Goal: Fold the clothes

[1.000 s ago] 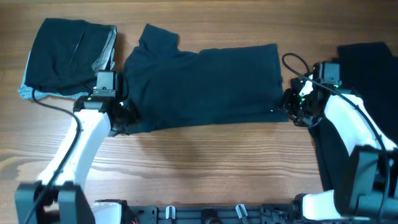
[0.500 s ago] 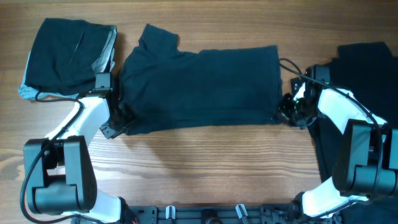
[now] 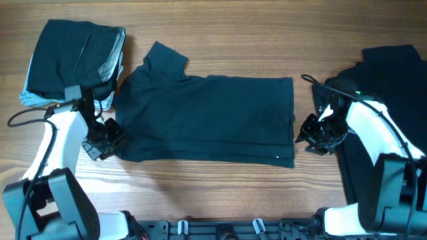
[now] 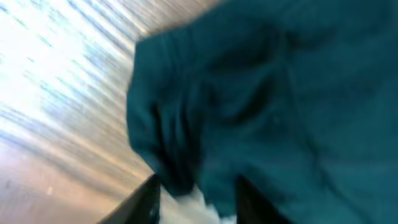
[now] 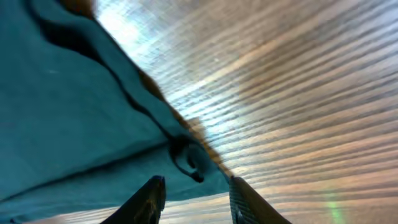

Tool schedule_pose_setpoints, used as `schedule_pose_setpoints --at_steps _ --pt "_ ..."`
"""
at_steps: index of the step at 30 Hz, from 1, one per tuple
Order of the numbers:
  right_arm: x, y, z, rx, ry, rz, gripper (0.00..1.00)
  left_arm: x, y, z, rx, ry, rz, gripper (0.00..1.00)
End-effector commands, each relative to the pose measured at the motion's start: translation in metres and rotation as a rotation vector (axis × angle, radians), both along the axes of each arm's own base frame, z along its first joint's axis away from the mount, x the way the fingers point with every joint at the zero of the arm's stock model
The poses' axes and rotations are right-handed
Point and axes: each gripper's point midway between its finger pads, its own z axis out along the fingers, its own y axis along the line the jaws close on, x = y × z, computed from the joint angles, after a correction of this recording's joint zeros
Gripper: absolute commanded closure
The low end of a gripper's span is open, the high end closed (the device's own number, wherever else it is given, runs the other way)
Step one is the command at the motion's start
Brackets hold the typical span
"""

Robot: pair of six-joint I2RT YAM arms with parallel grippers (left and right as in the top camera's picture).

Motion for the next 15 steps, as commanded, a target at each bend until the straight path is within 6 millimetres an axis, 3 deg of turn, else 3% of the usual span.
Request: schedule_pose_setpoints --at_steps 1,5,8,11,15 --pt "0.05 -0.013 0.04 -0.049 -0.237 0.054 0.53 0.029 0.002 0.046 -0.007 -0.128 -0.103 0.54" --pt "0.104 -0.008 0.084 -0.019 -0.47 0.106 0.48 0.089 -0.008 0.105 -0.026 -0.374 -0.199 0.48" --pt "0.125 -0.003 0.096 0.011 -0.566 0.11 0.44 0.143 -0.037 0.135 -0.019 -0.618 -0.374 0.43" --pt "0.131 -0.002 0.1 0.022 -0.586 0.077 0.42 0.181 -0.078 0.131 -0.005 -0.72 -0.494 0.41" --pt "0.131 -0.002 0.1 0.022 -0.587 0.077 0.42 0.245 -0.096 0.099 0.095 -0.743 -0.55 0.41"
